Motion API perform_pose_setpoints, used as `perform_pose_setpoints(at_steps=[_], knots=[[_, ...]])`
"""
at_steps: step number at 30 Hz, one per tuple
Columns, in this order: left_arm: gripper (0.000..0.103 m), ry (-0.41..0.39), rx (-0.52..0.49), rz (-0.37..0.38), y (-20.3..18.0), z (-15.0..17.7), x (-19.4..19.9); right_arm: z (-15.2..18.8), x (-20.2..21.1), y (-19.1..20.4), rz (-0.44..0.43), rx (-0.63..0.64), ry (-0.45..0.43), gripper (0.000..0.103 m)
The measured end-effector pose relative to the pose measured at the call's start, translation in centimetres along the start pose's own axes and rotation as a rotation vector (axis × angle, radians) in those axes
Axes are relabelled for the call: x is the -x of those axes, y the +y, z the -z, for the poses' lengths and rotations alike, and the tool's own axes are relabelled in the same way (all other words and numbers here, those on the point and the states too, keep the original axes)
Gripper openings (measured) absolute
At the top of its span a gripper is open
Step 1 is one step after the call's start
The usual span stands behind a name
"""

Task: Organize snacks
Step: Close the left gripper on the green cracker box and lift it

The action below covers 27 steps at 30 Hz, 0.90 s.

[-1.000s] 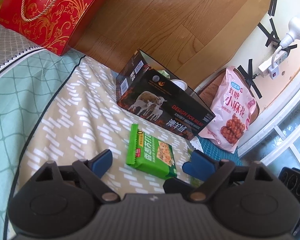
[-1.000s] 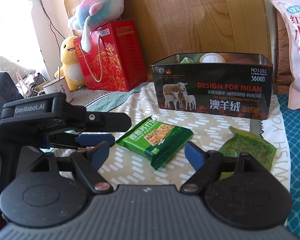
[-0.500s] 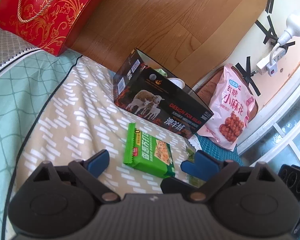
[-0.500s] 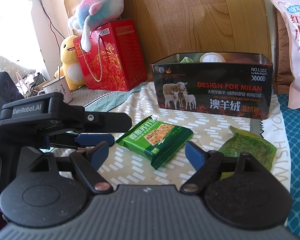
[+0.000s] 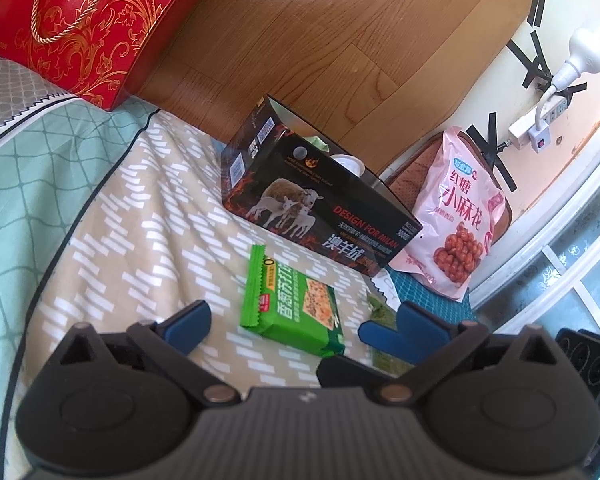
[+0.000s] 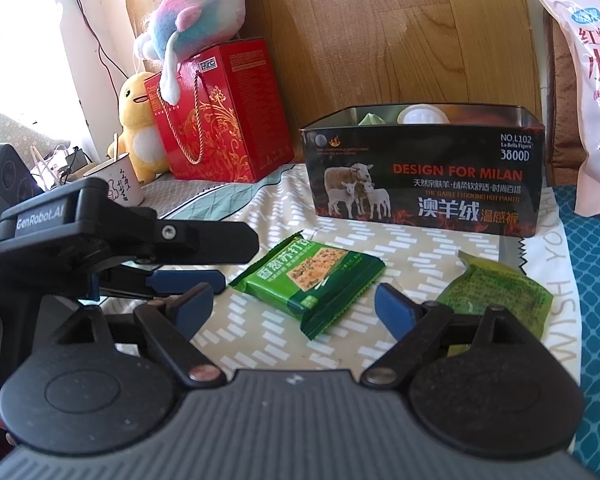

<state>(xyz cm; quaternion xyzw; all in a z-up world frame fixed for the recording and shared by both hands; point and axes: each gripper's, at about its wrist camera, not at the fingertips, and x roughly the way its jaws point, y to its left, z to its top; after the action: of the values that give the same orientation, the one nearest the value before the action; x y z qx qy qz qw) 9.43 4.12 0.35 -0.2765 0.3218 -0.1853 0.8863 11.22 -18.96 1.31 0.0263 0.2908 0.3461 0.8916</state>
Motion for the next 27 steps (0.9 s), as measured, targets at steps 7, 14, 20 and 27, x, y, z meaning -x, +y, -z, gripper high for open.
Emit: perform_pose_setpoints(at_steps=[7,14,20,27], knots=[[0.103,-0.003,0.003,-0.003,-0.01,0.0,0.0,0.05,-0.02,0.05,0.002,0.0,0.0,0.091],[0.103,-0.003,0.0,-0.005,-0.1,0.06,0.03,0.05,-0.03,0.07,0.004,0.0,0.0,0.091],[0.098,-0.007,0.0,-0.014,-0.12,0.07,0.06,0.21,-0.17,0.32,0.008,0.014,0.01,0.091],[0.064,0.002,0.0,-0.035,-0.05,0.14,-0.04,0.06,-0.59,0.46,0.027,0.037,0.034,0.09]])
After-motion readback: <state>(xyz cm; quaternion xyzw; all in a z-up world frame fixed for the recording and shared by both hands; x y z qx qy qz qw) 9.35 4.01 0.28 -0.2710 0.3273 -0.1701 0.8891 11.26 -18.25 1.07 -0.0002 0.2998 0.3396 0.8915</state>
